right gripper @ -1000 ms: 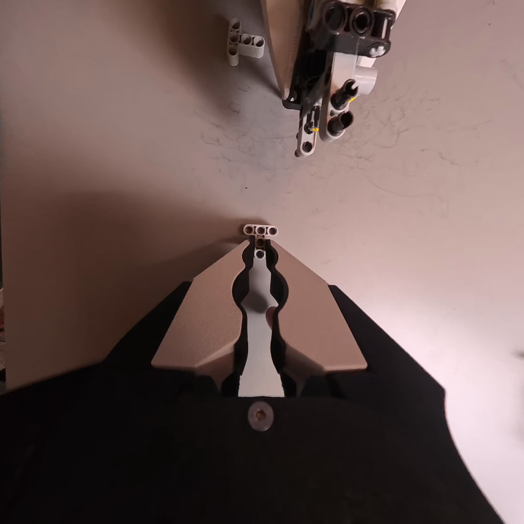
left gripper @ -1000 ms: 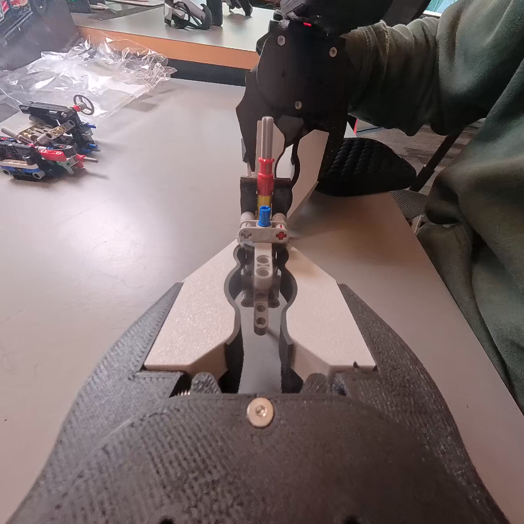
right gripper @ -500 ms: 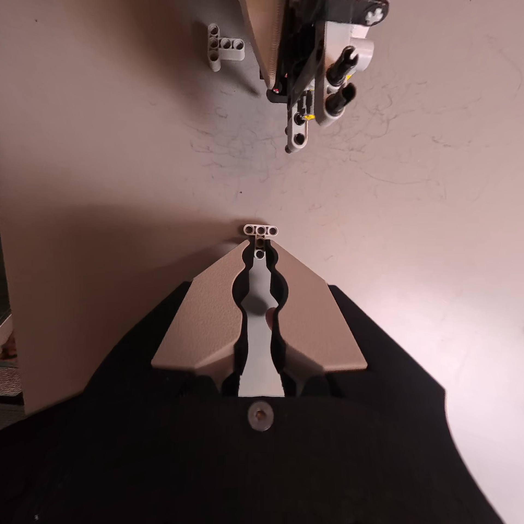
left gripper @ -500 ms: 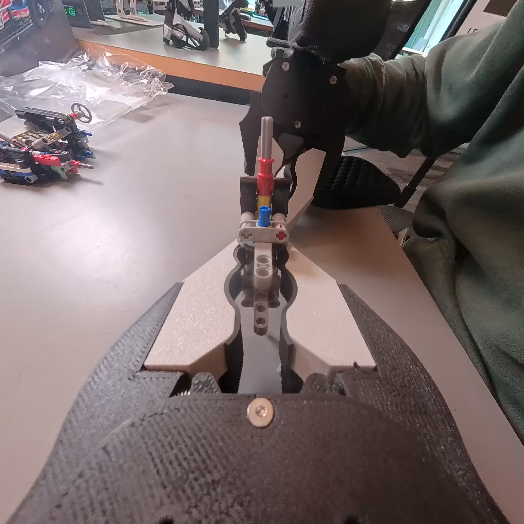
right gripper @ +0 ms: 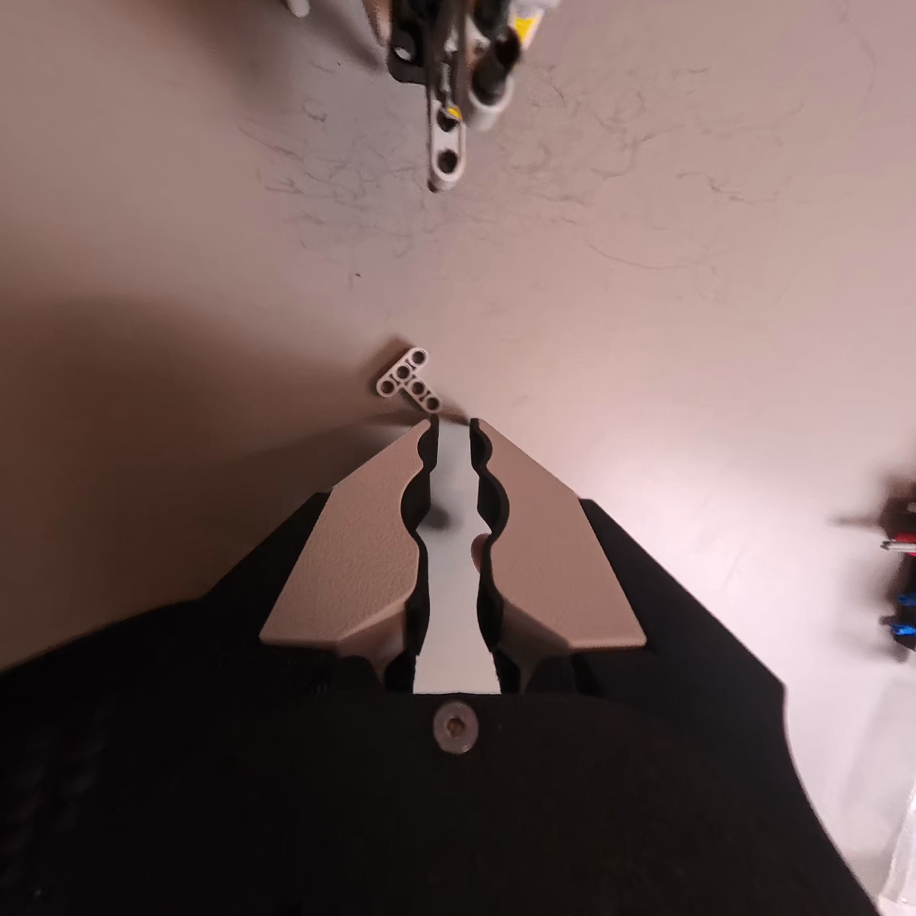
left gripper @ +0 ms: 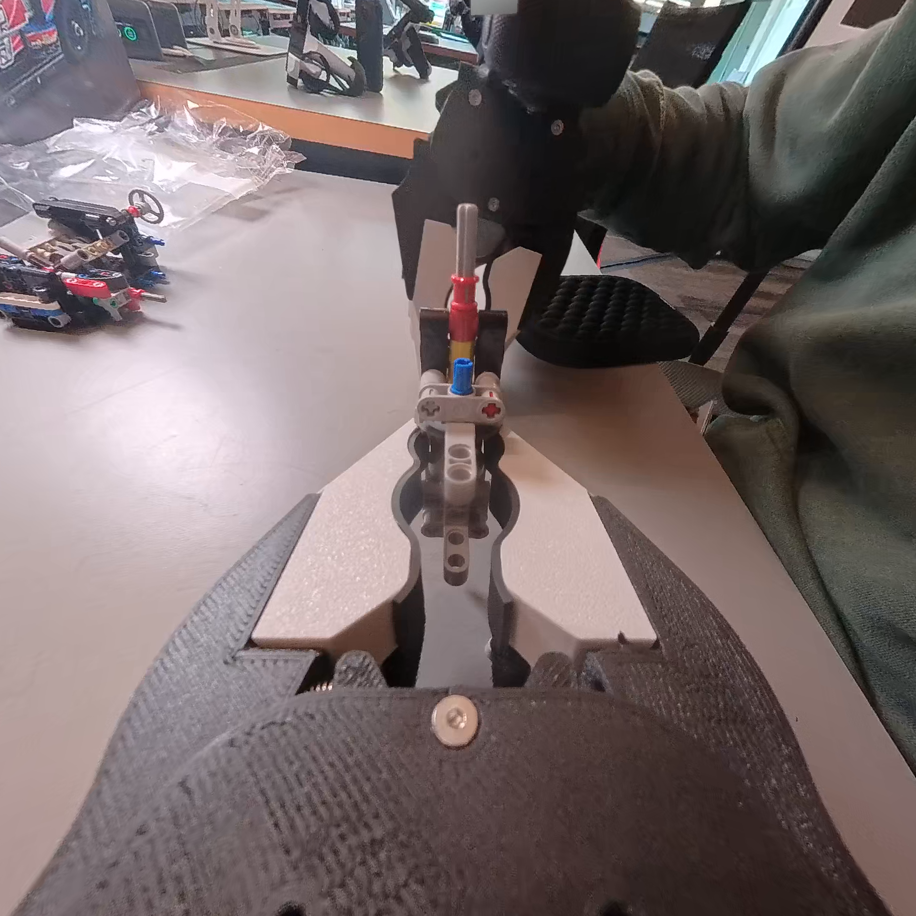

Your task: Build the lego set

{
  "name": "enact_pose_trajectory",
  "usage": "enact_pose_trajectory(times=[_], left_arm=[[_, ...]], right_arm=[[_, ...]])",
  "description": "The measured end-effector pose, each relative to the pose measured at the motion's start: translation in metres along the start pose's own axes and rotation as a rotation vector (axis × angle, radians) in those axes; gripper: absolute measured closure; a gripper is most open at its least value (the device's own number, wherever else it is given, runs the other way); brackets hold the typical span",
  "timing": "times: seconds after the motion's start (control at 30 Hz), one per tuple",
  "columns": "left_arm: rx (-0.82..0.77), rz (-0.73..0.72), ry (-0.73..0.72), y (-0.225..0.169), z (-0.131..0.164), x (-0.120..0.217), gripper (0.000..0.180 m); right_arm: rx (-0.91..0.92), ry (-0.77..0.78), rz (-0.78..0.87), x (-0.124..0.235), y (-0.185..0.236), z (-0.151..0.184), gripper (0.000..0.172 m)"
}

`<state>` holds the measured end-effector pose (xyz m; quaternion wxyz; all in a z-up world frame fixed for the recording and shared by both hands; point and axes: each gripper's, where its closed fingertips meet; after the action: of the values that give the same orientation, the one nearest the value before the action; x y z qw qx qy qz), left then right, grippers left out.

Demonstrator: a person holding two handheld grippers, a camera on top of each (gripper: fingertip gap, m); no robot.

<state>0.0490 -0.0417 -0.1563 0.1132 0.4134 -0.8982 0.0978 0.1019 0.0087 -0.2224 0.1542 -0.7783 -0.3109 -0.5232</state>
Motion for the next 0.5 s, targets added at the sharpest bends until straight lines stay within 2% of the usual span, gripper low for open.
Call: enact_pose_trajectory(times=[0.13, 0.3, 0.4, 0.5], left_arm=[[0.003, -0.002, 0.002, 0.001, 0.0, 0.0, 0.161], [0.015, -0.017, 0.0, 0.006, 0.0, 0.001, 0.161], [0.021, -0.016, -0.011, 0.007, -0.002, 0.003, 0.161], [0.026, -0.017, -0.019, 0.008, -0.003, 0.003, 0.161]], right_arm=[[-0.034, -0.02, 0.026, 0.001, -0.016, -0.001, 0.163], [-0.067, -0.113, 0.071, -0.001, -0.024, -0.019, 0.163], [-0.158, -0.147, 0.115, 0.011, -0.025, -0.017, 0.164], [-0.266, -0.138, -0.024, 0.012, 0.009, -0.009, 0.17]])
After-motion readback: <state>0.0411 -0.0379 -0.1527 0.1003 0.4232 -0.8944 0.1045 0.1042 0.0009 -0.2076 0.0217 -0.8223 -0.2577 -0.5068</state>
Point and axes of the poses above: each gripper's, where its closed fingertips meet, x back along the fingers, z out of its underside, y = z × x across the jaws, and after that the axes turned 13 degrees about -z, right-handed
